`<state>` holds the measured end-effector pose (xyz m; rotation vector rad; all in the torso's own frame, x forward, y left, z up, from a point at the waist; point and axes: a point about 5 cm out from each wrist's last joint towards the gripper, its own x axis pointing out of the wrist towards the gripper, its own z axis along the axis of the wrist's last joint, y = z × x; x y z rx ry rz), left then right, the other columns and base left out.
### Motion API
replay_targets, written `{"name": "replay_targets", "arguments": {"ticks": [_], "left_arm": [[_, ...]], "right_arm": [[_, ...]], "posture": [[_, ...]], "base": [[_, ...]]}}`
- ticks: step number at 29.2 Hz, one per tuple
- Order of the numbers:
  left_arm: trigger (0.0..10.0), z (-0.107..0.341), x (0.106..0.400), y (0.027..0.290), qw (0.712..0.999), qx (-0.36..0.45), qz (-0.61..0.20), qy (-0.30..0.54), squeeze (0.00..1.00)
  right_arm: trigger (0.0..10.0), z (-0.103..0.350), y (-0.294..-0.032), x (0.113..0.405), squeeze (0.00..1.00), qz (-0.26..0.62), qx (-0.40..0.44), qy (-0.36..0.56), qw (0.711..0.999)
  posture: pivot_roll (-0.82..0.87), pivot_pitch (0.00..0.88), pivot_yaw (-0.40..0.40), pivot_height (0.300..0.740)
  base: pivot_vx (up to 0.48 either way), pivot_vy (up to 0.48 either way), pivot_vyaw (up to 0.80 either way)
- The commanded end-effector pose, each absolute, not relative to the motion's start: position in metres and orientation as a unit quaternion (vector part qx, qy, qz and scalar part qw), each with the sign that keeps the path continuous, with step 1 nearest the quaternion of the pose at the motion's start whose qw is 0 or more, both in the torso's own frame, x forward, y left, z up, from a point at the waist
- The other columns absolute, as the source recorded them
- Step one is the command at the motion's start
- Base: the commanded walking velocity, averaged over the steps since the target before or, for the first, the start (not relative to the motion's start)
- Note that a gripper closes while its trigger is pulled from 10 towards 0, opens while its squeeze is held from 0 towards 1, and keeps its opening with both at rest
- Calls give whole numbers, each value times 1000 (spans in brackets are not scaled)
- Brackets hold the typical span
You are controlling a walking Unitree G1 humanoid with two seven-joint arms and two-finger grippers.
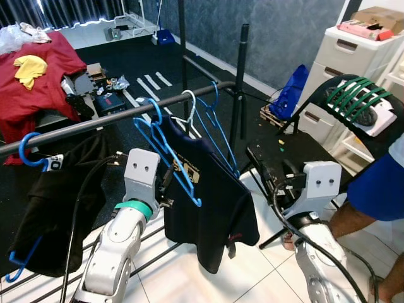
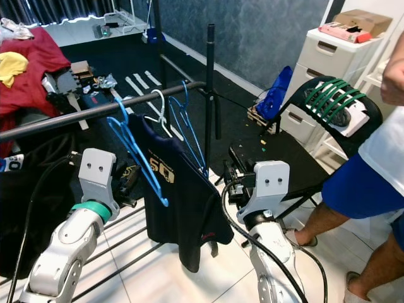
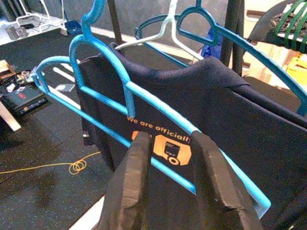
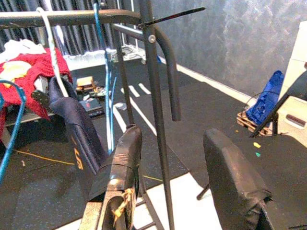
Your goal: Hang hanger
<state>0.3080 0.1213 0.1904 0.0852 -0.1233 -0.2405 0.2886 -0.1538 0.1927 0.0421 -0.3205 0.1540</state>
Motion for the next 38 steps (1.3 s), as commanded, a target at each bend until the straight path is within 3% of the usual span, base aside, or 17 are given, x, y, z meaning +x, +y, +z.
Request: {"name": "replay_targets", "arguments": {"ticks": [1, 25, 32, 38], "left_arm": [[10000, 187, 308, 121, 990, 46, -121, -55, 0], [10000, 185, 310, 126, 992, 48, -110, -48, 0], [10000, 186, 311, 132, 993, 45, -99, -45, 0], [10000, 183, 302, 142, 995, 53, -74, -38, 0]], "right_arm": [[10000, 190, -153, 288, 0, 81, 25, -152, 985], [10000, 188, -151, 292, 0, 92, 10, -143, 985], [10000, 190, -135, 305, 0, 174, 27, -130, 976], [10000, 184, -117, 336, 0, 259, 32, -81, 962]], "posture": [[-226, 131, 83, 740], [-223, 141, 88, 740], [-206, 152, 86, 740], [-133, 159, 55, 740]], "base": [[0, 0, 0], [0, 0, 0], [0, 0, 0], [0, 0, 0]]}}
